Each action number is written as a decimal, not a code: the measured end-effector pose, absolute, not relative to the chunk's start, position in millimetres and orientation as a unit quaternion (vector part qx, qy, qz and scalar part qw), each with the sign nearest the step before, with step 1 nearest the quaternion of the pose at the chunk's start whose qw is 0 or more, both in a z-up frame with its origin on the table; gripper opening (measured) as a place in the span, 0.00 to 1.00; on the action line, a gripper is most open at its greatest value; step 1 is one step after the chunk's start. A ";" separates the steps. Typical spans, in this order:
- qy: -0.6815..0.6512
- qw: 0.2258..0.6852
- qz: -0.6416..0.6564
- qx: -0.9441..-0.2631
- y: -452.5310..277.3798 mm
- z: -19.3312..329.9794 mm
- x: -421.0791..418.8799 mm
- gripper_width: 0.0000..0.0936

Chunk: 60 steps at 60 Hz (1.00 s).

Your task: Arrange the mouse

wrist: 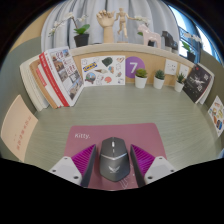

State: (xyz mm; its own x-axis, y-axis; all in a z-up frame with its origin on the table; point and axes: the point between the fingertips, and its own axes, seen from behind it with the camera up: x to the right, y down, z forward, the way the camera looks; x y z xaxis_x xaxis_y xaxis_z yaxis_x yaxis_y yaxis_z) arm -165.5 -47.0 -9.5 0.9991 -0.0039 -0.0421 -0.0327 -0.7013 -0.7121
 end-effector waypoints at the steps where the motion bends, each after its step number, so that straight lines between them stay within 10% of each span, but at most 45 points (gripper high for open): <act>1: 0.010 0.384 0.024 -0.923 -48.0 -8.6 -167.4 0.76; 37: -0.018 0.481 -0.001 -0.876 -143.9 244.9 -191.2 0.85; 60: -0.016 0.490 -0.010 -0.872 -209.1 280.1 -223.0 0.85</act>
